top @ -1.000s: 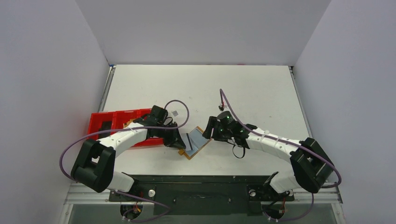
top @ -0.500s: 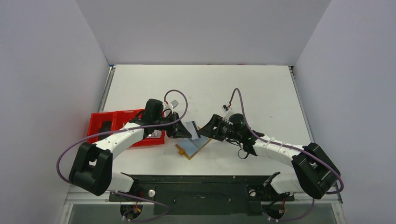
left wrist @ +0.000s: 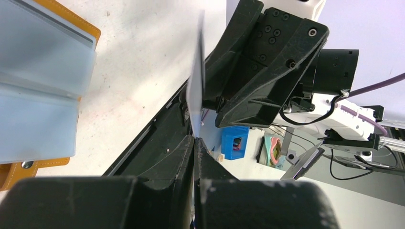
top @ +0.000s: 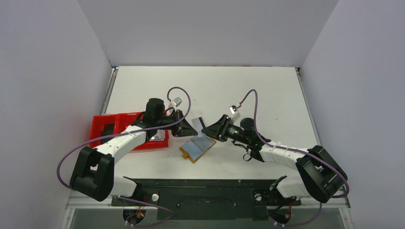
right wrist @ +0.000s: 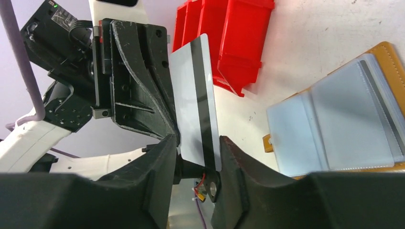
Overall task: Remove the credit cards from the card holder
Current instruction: Place the credit card in the storage box.
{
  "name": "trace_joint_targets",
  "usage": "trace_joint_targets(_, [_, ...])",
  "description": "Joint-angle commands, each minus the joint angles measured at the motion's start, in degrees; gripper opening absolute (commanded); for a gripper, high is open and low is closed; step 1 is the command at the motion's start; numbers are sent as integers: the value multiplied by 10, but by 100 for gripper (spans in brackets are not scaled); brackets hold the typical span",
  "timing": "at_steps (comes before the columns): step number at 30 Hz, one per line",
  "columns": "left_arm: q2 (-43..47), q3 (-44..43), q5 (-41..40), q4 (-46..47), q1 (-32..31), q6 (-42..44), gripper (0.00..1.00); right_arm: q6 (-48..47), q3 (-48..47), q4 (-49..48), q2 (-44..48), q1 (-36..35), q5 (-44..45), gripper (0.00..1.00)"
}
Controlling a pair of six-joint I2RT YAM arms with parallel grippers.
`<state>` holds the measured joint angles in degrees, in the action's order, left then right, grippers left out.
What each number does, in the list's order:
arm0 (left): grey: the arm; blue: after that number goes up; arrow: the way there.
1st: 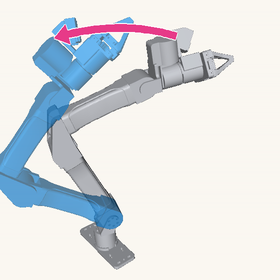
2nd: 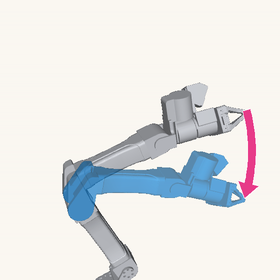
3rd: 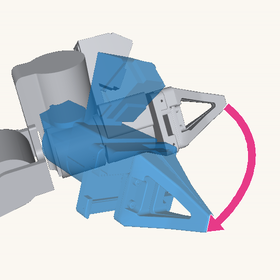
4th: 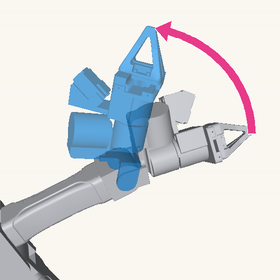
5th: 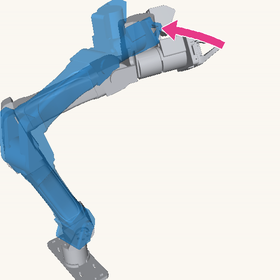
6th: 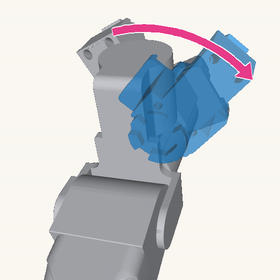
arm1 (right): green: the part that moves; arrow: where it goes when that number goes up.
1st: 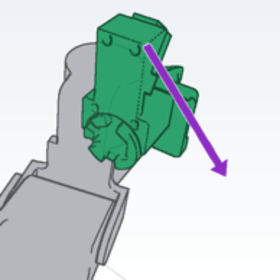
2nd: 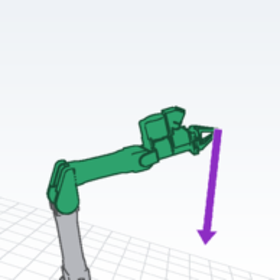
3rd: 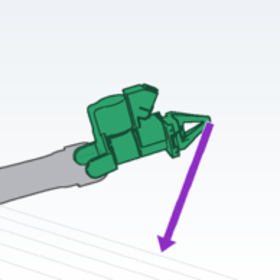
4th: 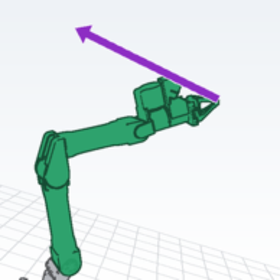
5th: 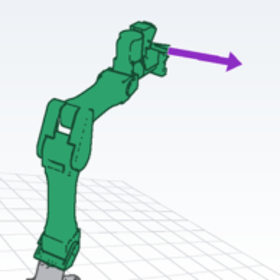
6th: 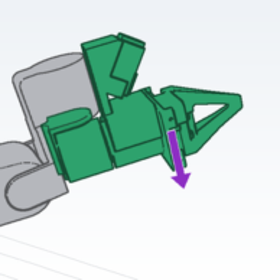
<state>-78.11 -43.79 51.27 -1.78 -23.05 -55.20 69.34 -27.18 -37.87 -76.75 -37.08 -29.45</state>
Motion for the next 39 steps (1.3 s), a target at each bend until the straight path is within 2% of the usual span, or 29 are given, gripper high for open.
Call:
trace_joint_targets(1, [20, -11, 17, 46, 4, -10, 0, 27, 5, -82, -11, 4, -14, 28])
trace_joint_targets(2, [22, -8, 17, 51, 4, -11, 0, 29, 5, -85, -13, 4, -16, 25])
trace_joint_targets(5, [25, -5, 18, 55, 5, -15, 0, 37, 7, -97, -17, 4, -17, 7])
trace_joint_targets(7, [28, -4, 19, 57, 7, -18, 0, 42, 7, -102, -20, 4, -18, 0])
trace_joint_targets(9, [33, -3, 16, 61, 9, -20, 3, 50, 8, -109, -24, 4, -20, 0])
trace_joint_targets(12, [47, 0, 2, 72, 16, -27, 23, 72, 13, -148, -32, 3, -25, 0])
trace_joint_targets(14, [51, 6, -2, 91, 21, -40, 30, 93, 18, -181, -42, 3, -29, 0])
trace_joint_targets(20, [45, 10, -9, 124, 30, -65, 32, 163, 25, -283, -86, 0, -35, 0])
trace_joint_targets(27, [33, 9, -21, 122, 34, -65, 31, 197, 25, -346, -124, -21, -22, 0])
trace_joint_targets(39, [64, 23, -27, 89, 77, -54, 31, 170, 41, -276, -91, -5, 26, 0])
